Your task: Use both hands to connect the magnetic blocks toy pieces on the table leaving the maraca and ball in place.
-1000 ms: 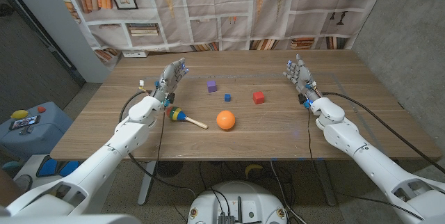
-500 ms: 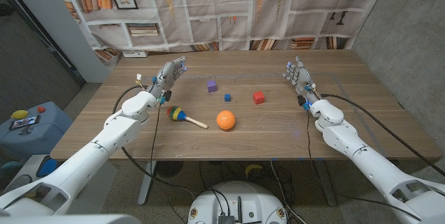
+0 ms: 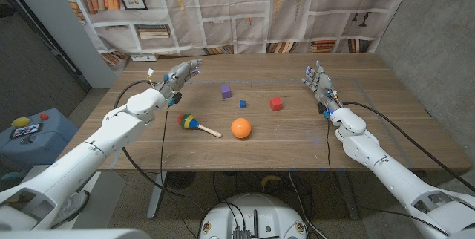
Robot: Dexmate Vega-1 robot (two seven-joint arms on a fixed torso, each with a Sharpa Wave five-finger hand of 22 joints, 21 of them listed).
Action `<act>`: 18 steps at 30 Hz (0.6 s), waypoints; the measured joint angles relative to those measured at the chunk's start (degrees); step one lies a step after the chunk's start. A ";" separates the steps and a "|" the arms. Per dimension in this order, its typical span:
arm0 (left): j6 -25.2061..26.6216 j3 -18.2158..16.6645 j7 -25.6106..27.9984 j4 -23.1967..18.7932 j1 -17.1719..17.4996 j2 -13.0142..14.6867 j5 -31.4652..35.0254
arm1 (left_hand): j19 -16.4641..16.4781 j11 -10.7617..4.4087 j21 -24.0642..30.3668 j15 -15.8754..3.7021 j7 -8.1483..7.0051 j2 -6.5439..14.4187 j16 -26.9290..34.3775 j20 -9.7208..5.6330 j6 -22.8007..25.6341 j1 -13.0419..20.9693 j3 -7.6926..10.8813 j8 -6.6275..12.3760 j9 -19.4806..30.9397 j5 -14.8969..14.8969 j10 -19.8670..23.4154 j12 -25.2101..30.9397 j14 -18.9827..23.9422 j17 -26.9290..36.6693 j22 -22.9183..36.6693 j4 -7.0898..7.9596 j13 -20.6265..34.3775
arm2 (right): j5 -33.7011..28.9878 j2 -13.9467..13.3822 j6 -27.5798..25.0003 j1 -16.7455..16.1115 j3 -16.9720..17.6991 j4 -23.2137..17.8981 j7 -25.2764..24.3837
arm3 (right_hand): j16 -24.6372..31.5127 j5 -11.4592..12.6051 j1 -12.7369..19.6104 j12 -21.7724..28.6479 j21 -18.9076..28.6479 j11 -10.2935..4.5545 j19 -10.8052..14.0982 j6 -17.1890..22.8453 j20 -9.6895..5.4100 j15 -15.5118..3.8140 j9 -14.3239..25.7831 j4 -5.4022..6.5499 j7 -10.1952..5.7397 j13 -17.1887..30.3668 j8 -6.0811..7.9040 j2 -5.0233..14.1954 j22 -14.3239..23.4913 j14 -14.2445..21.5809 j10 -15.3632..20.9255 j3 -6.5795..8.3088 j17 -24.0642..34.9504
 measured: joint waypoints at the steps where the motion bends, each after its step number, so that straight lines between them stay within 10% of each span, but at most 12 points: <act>1: 0.71 0.00 0.00 0.00 0.00 0.00 0.47 | 0.00 0.00 0.00 0.00 0.00 0.02 0.00 0.00 0.00 0.48 0.00 0.00 0.00 0.00 0.00 0.00 0.00 0.00 0.00 0.00 0.00 | 0.00 0.01 0.00 0.04 -0.01 0.09 0.00 | 0.00 0.00 0.00 0.00 0.00 0.00 0.00 0.00 0.00 0.00 0.00 0.00 0.00 0.00 0.00 0.00 0.00 0.00 0.00 0.00 -0.15; 18: 12.07 3.89 -2.85 -6.69 -5.56 6.15 8.12 | 0.93 -1.76 0.00 -0.83 -0.83 -1.46 0.00 -0.12 2.05 2.97 0.00 0.34 0.27 0.00 1.14 0.00 0.83 -0.01 -0.01 0.00 -0.01 | -1.06 0.38 1.83 0.48 -0.10 1.27 -0.14 | 0.00 0.21 0.00 0.00 0.00 0.22 -0.09 -0.01 -0.51 -0.40 0.00 -0.01 0.00 -0.26 0.00 0.00 0.00 -0.41 -0.22 0.01 -0.52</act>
